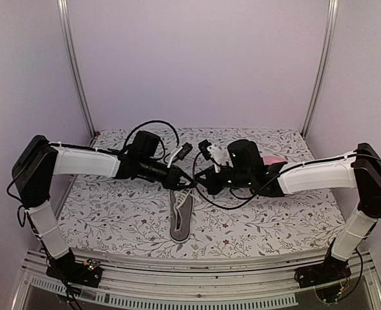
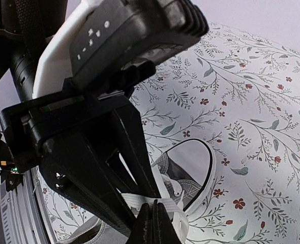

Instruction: Tie the shoes

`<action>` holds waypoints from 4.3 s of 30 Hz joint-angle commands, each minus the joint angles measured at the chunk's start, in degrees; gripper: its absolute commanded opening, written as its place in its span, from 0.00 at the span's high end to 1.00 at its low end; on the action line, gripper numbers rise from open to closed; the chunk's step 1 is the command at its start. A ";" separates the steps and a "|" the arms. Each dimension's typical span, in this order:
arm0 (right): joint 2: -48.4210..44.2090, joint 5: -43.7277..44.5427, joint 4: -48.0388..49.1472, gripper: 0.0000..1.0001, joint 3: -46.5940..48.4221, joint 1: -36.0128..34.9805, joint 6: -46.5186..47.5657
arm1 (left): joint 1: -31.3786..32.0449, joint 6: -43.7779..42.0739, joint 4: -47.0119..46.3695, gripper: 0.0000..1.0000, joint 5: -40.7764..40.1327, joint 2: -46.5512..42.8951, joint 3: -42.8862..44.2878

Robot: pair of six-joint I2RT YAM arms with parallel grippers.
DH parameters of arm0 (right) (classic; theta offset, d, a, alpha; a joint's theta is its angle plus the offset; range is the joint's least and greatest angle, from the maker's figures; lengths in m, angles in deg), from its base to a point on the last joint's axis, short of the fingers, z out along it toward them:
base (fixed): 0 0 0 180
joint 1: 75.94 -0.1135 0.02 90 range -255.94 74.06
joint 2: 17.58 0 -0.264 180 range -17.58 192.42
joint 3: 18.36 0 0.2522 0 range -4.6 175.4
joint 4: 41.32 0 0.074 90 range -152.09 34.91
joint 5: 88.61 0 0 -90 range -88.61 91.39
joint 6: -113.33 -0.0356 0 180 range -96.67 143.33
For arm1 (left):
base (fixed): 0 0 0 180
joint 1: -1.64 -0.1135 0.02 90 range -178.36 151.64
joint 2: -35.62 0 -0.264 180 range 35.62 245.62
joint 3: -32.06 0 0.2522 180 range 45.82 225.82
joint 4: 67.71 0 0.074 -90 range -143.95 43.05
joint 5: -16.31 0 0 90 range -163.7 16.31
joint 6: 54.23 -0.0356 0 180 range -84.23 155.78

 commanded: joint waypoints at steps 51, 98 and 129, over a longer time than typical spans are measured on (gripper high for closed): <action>14.32 -26.34 21.90 0.37 -6.89 7.54 -10.54 | -1.98 25.80 -19.01 1.00 -5.38 -8.06 -17.24; 3.10 -13.48 10.28 0.98 -3.35 -3.19 -5.47 | -2.35 25.64 -16.30 1.00 -12.45 -9.90 -15.64; 15.21 21.57 -3.28 0.98 8.62 -8.39 -10.82 | -1.43 22.91 -10.34 1.00 -19.13 -13.42 -16.47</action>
